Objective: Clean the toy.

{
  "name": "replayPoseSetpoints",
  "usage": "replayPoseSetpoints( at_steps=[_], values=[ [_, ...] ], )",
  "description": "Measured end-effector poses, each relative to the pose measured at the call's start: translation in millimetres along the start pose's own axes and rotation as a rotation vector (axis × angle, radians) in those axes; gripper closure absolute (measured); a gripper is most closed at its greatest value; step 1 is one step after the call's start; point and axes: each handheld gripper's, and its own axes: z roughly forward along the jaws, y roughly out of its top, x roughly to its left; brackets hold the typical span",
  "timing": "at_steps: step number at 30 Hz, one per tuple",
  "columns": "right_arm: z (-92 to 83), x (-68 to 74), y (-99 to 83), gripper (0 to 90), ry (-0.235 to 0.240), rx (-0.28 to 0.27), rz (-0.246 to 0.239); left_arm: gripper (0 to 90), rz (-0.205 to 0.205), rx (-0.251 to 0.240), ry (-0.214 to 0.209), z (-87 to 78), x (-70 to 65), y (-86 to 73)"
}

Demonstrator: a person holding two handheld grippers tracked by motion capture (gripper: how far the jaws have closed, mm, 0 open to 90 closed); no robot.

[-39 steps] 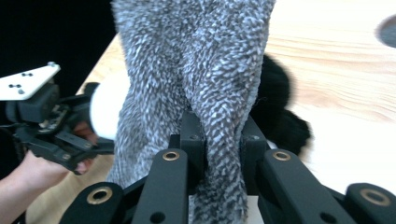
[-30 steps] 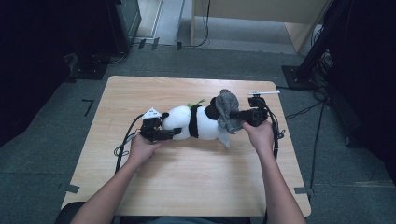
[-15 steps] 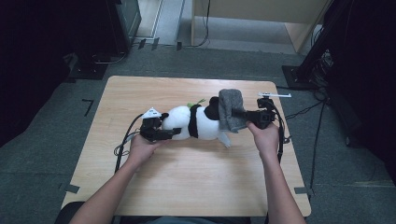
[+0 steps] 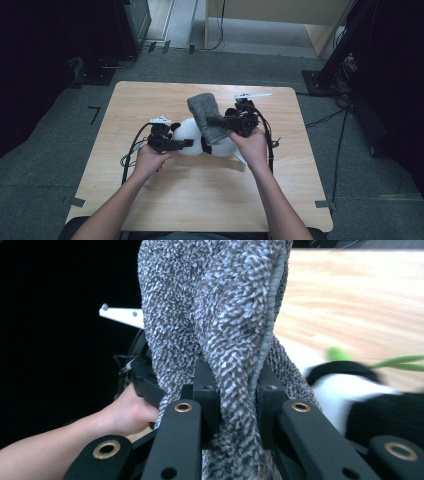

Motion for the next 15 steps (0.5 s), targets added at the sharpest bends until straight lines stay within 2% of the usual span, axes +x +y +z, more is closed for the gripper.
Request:
replayPoseSetpoints(
  at_steps=[4, 6, 8, 11, 15],
  values=[
    [33.3, -7.9, -9.3, 78.5, -0.012, 0.075, 0.052, 36.0, -0.003, -0.008, 0.0, 1.6, 0.1, -0.4],
    [47.9, -12.4, -14.7, 78.5, -0.024, 0.109, 0.061, 35.4, 0.003, -0.009, 0.006, 2.6, -0.6, -1.0],
    [56.6, -16.5, -18.6, 78.4, -0.039, 0.113, 0.053, 34.9, -0.008, -0.013, 0.008, 3.6, 1.8, -1.9],
    [54.6, -23.5, -18.5, 78.6, -0.066, 0.106, 0.048, 34.9, 0.004, -0.025, 0.011, 4.5, 2.6, -2.6],
    [42.0, -28.1, -18.0, 79.1, -0.093, 0.113, 0.041, 34.5, 0.035, -0.03, 0.013, 4.9, 1.8, -3.4]
  ],
)
